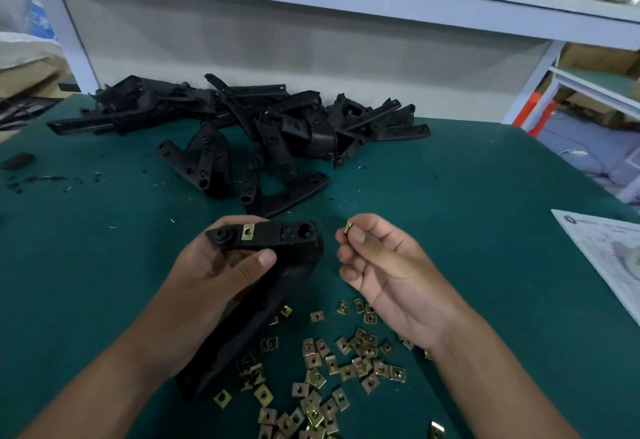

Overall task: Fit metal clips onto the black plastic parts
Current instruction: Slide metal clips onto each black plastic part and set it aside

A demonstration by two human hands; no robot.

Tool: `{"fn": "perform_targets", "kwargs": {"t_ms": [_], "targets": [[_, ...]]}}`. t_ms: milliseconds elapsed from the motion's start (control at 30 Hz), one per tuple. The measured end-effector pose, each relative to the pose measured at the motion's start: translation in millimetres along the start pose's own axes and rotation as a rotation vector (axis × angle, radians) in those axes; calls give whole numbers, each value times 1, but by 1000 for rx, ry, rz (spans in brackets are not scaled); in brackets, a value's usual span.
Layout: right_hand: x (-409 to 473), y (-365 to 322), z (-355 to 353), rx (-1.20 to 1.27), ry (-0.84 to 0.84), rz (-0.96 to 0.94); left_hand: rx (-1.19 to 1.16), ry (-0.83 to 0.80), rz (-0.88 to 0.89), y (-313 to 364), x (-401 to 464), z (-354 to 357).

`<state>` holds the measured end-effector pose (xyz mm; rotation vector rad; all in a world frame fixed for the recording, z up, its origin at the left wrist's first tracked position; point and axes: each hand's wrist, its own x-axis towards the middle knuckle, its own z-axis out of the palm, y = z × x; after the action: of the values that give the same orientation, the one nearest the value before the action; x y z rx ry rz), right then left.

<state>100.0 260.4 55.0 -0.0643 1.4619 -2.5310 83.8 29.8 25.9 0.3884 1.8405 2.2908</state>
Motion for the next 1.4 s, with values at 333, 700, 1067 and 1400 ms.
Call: {"fn": "perform_targets", "kwargs": {"t_ms": [333,700,1067,1400], "targets": [[1,1,0,-18,3,19,56,15,-15,6,-3,9],[2,4,-1,223,9,24,64,16,-25,6,-4,8],[4,5,2,75,76,-108,24,28,-29,5,-4,10],[2,8,1,-122,40,-94,160,-24,-10,11,-5,12]]}}
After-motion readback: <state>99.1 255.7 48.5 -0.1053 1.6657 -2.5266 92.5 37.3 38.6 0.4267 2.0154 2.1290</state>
